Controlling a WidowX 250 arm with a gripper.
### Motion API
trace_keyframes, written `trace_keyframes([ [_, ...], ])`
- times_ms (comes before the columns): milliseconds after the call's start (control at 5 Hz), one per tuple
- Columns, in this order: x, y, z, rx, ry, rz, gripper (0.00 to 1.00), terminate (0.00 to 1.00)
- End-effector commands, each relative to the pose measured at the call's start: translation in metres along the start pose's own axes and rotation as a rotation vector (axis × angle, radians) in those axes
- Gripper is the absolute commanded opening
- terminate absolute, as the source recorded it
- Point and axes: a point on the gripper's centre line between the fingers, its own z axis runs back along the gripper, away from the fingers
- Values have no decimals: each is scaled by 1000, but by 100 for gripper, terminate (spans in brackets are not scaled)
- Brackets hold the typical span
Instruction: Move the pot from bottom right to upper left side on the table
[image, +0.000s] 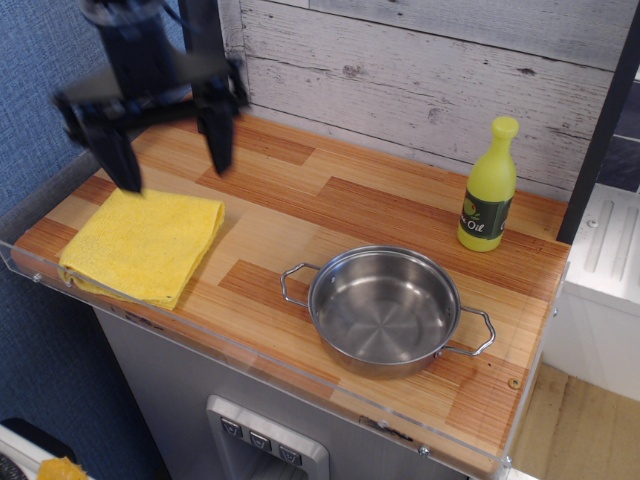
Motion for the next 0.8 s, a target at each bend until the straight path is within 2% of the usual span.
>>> trace_keyframes([
  [0,-39,-18,-17,-57,29,-77,100,0],
  [400,-67,-50,-42,-74,14,-162,100,0],
  [600,-72,-58,-52,-52,-6,-171,100,0],
])
